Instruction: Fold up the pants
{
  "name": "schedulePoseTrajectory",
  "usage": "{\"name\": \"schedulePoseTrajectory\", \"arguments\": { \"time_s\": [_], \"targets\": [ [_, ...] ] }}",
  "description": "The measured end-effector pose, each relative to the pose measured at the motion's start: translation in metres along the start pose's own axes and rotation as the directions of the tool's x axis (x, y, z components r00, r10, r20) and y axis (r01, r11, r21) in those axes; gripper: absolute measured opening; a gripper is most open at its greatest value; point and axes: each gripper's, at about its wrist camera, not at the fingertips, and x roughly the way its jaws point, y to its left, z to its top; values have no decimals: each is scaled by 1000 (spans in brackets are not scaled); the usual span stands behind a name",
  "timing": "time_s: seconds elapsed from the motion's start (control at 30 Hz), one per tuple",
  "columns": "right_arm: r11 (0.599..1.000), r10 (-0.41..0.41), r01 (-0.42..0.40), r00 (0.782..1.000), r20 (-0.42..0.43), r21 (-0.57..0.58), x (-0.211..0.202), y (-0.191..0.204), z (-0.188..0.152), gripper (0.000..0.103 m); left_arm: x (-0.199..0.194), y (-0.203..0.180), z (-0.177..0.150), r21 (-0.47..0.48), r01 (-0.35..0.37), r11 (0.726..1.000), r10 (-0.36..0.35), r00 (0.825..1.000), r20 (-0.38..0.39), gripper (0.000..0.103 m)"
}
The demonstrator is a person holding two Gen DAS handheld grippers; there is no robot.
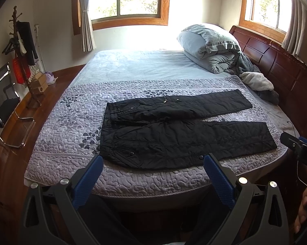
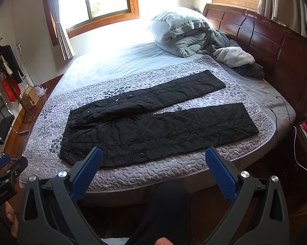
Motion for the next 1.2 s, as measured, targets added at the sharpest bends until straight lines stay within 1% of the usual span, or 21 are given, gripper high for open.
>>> {"name": "schedulePoseTrajectory", "arguments": {
  "time_s": [0.83, 0.9, 0.97, 1.03, 1.1, 1.17, 1.2],
  "targets": [
    [1000, -9, 9, 1000, -25, 8, 19, -10, 4, 101, 22, -10, 9, 5, 0, 1000, 0, 999, -38, 99],
    [1000, -10, 10, 1000, -27, 4, 23, -11, 4, 101, 28, -7, 9, 2, 16, 1000, -16, 999, -44, 99],
    [1000, -1, 1, 1000, -24, 1, 30, -13, 5, 101, 39, -3, 7, -9, 61, 998, -62, 996, -60, 99],
    [999, 48, -47, 998, -27, 12, 46, -21, 6, 101, 59, 9, 4, -46, 133, 990, -137, 986, -93, 99],
    [993, 115, -112, 992, -54, 47, 72, -37, 5, 101, 90, 30, -1, -103, 199, 975, -212, 967, -139, 99],
    [990, 123, -112, 985, -121, 91, 108, -55, 1, 101, 130, 59, -9, -194, 231, 953, -270, 941, -206, 99],
    [988, 132, -117, 979, -155, 103, 124, -62, -1, 101, 152, 76, -14, -266, 245, 932, -309, 922, -234, 99]
  ]
}}
